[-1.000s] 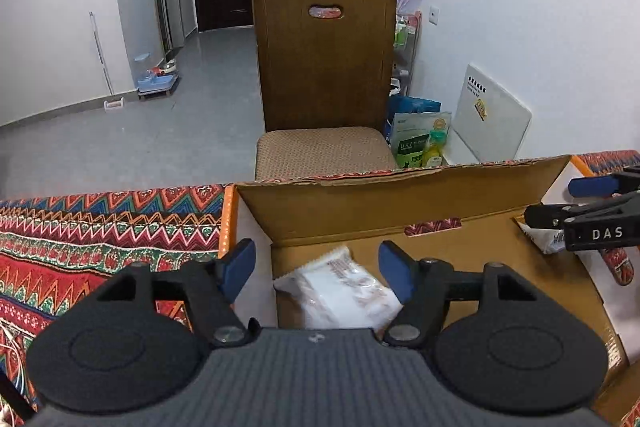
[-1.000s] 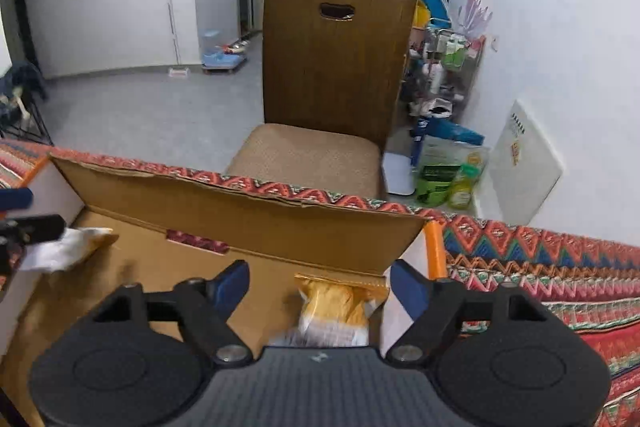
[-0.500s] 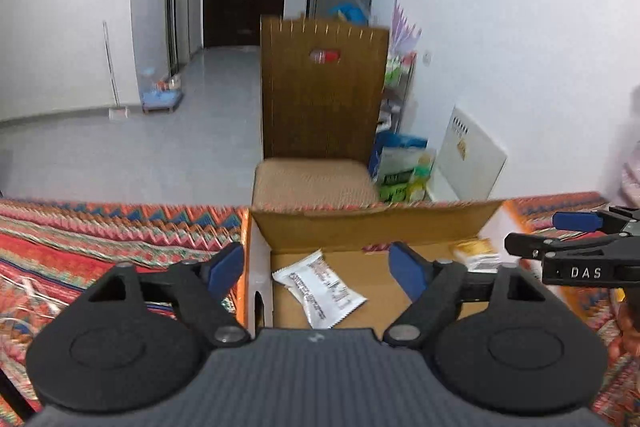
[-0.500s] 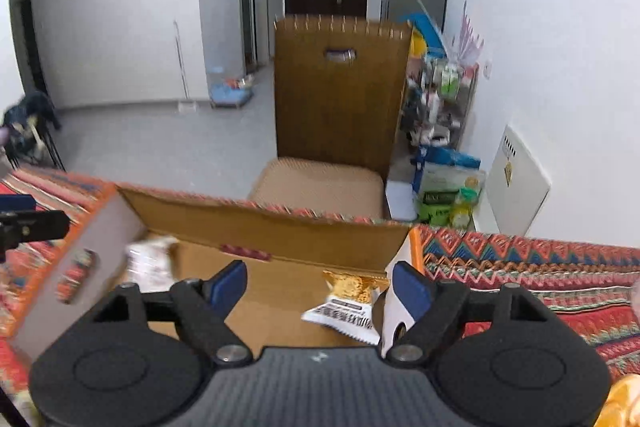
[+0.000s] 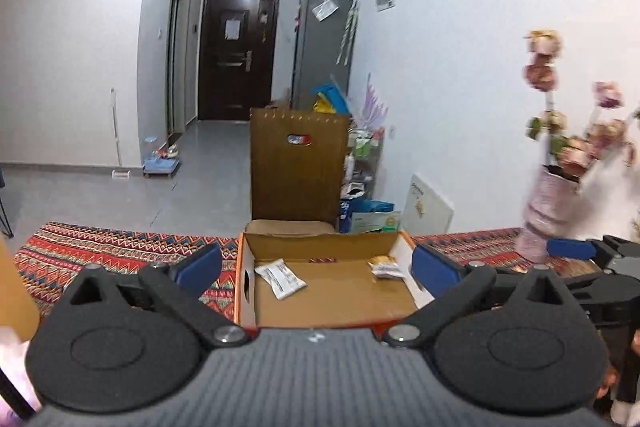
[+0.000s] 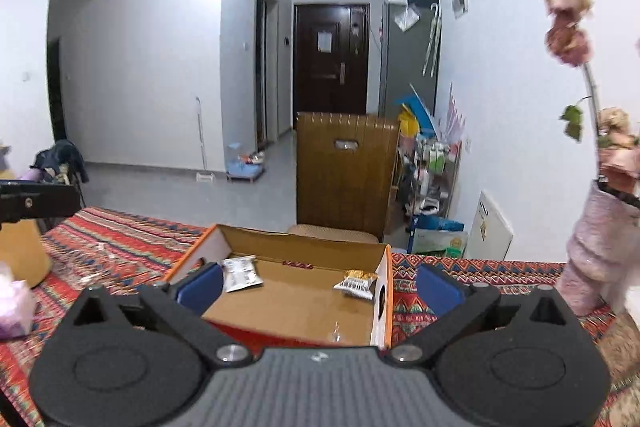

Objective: Organize snacks
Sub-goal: 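Move both tools back over the snack pile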

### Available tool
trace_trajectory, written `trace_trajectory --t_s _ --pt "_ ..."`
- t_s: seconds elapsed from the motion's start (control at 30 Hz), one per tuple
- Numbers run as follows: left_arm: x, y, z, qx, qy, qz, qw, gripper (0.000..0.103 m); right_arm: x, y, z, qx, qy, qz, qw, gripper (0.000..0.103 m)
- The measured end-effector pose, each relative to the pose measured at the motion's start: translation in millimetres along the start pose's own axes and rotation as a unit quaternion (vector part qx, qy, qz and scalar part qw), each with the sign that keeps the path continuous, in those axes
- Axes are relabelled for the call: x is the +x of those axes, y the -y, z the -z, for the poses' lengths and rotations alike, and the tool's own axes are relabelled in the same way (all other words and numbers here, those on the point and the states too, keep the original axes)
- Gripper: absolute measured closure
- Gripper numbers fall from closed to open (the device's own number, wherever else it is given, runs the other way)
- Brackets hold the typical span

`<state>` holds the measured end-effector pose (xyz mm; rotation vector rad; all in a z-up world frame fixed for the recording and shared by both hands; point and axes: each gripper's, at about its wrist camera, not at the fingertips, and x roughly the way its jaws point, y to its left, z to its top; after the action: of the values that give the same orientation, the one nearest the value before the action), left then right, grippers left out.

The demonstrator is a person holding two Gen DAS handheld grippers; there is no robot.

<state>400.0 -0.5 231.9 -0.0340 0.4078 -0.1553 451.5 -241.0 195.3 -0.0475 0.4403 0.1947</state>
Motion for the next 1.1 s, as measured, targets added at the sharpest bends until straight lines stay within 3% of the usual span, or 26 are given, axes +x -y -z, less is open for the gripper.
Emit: trace_trajectory --t_s 0.3,0.47,0.6,0.77,0.93,1.1 --pt "-116 24 79 0.029 0.041 -0.016 0.9986 0.0 -126 -16 73 -0.002 0.049 0.015 0.999 0.0" --pt "-166 31 144 0.048 0.077 -0.02 0.9957 0.0 -182 -25 130 0.004 0.067 0.001 0.998 0.0" --pt "-192 32 198 0.048 0.084 -0.024 0.995 0.0 -212 -33 178 0.011 0.061 -0.018 0.998 0.0" --pt "-197 20 260 0.027 0.033 -0.03 0.9986 0.0 -236 -48 244 0.024 0.058 -0.011 0.998 0.0" --pt "-177 4 294 0.025 -0.041 -0.06 0.997 0.0 -232 -64 301 0.025 0.001 -0.018 1.0 0.0" --pt "-175 -8 305 0.014 -0.05 -0.054 0.9972 0.0 -218 -72 316 0.036 -0.038 -0.023 0.998 0.0"
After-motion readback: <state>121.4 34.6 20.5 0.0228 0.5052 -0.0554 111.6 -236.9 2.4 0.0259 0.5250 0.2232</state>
